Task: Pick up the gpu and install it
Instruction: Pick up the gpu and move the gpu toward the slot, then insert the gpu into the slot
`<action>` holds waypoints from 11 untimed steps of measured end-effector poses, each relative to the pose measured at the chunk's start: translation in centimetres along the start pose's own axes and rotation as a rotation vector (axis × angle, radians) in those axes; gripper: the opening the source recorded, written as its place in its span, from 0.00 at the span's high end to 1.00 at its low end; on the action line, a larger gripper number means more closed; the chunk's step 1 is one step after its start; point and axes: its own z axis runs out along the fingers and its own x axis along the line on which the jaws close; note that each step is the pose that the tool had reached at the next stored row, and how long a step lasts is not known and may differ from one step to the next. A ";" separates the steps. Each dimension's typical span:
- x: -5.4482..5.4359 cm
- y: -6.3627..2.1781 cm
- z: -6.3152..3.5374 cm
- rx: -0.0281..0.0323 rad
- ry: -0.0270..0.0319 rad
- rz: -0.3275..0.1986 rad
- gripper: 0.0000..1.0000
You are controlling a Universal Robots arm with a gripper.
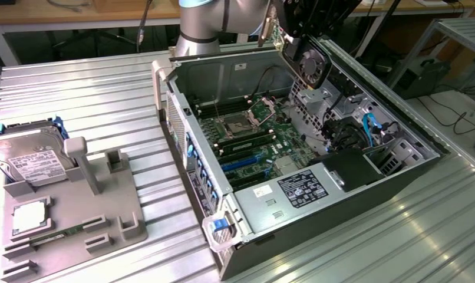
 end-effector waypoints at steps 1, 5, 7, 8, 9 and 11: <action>0.0 0.00 0.00 0.0000 0.0000 0.000 0.72; 0.0 0.00 0.00 0.0000 0.0000 0.000 0.72; 0.0 0.00 0.00 0.0000 0.0000 0.000 0.72; 0.0 0.00 0.00 0.0000 0.0000 0.000 0.72; 0.0 0.00 0.00 0.0000 0.0000 0.000 0.72; 0.0 0.00 0.00 -0.0001 0.0002 -0.006 0.72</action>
